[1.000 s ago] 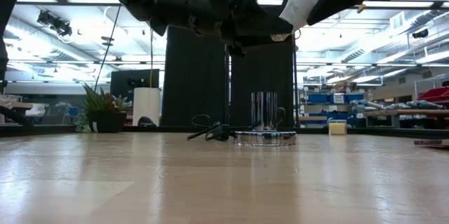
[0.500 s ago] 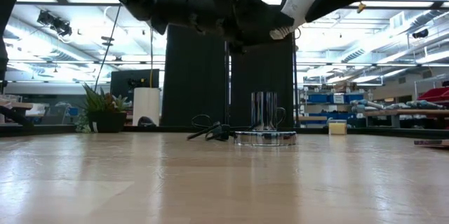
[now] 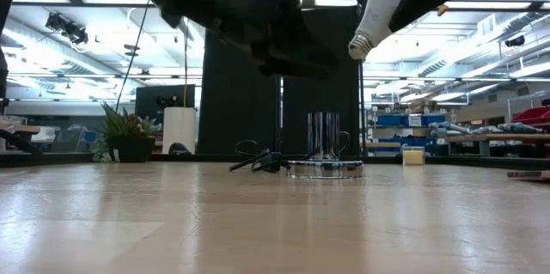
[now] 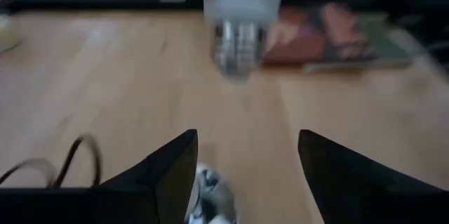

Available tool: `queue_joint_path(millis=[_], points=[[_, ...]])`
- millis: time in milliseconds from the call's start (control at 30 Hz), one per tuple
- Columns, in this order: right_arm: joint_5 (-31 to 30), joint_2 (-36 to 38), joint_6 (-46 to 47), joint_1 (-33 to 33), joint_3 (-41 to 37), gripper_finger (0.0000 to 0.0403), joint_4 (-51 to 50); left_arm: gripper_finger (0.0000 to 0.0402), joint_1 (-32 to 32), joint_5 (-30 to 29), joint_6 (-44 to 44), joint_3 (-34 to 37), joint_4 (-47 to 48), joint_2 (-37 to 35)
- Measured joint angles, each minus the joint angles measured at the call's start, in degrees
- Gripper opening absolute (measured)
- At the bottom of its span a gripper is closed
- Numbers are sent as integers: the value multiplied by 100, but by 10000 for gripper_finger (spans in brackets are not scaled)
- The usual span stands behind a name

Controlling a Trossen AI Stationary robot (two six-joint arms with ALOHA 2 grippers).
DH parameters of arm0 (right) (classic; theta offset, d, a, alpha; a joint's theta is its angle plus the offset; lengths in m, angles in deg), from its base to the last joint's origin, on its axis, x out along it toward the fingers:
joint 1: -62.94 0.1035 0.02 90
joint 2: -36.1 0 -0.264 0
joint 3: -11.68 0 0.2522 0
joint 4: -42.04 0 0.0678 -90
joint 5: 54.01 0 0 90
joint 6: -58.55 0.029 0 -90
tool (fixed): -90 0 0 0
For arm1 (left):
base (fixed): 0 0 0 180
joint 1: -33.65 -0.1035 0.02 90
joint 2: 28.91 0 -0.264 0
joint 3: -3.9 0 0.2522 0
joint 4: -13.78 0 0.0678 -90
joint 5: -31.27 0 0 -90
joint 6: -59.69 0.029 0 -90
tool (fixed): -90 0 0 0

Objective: Screw lightbulb
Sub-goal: Insert the white lightbulb into the silver lamp

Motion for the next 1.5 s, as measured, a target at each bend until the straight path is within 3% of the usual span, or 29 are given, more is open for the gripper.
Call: queue_joint_path(millis=[200, 300, 600, 933, 1133, 1500], points=[[4, 0, 1013, -188, 0, 269, -39, 243, 547, -1601, -14, 2, 320, 70], [18, 0, 1555, -364, 45, 266, -95, 241, 661, -1939, -194, 211, 91, 82], [297, 0, 2425, -630, 329, 268, -224, 241, 728, -2708, -786, 1517, -1755, 89], [798, -679, 2564, -779, 614, 268, -504, 241, 715, -2722, -745, 1630, -2320, 457], [803, -1427, 2431, -859, 1372, 269, -1129, 241, 715, -2716, -748, 1431, -2707, 939], [1015, -2717, 2296, -1118, 2876, 270, -2256, 241, 604, -3261, -450, 912, -2704, 1418]])
